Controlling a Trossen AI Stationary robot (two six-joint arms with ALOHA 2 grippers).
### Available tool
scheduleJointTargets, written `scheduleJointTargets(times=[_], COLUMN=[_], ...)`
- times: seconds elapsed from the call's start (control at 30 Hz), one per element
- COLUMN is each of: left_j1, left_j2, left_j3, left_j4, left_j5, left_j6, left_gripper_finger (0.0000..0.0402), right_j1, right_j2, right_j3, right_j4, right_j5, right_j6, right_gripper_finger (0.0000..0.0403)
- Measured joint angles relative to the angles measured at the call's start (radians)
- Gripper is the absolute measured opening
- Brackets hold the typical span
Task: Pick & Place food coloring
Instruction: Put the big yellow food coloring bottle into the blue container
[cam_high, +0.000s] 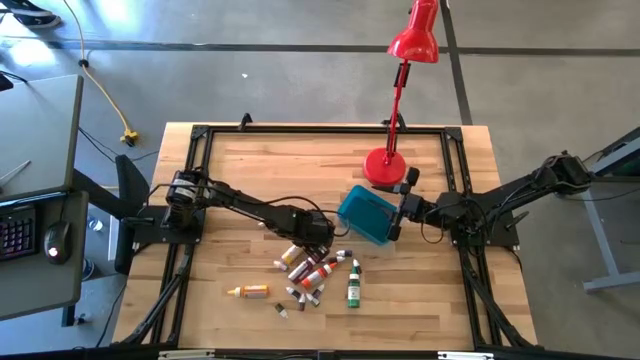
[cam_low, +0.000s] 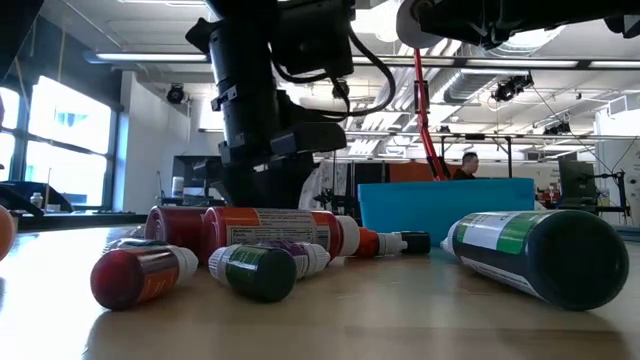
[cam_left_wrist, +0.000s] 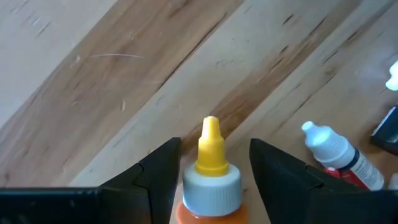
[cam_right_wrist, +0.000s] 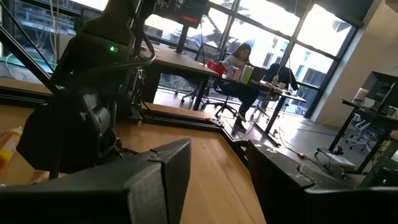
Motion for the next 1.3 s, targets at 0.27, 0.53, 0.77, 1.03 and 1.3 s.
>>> scheduleJointTargets(times=[0.27, 0.53, 0.77, 1.03, 1.3], left_j1=[0.001, 0.001, 0.001, 0.001, 0.015], left_j2=[0.001, 0.001, 0.002, 0.002, 0.003], left_j3=[0.0, 0.0, 0.0, 0.0, 0.0], left_j4=[-0.013, -0.017, -0.026, -0.021, -0.019], left_j5=[0.028, 0.042, 0.044, 0.042, 0.052], left_j6=[0.0, 0.001, 0.004, 0.004, 0.041], left_gripper_finger=[0.0188, 0.0187, 0.0135, 0.0106, 0.0123], right_j1=[0.0, 0.0, 0.0, 0.0, 0.0], right_j2=[0.0, 0.0, 0.0, 0.0, 0.0], right_j3=[0.0, 0.0, 0.0, 0.0, 0.0], right_j4=[0.0, 0.0, 0.0, 0.0, 0.0], right_j5=[0.0, 0.0, 0.0, -0.015, -0.047], right_j6=[0.0, 0.0, 0.0, 0.005, 0.004], right_gripper_finger=[0.0151, 0.0151, 0.0151, 0.0151, 0.0151])
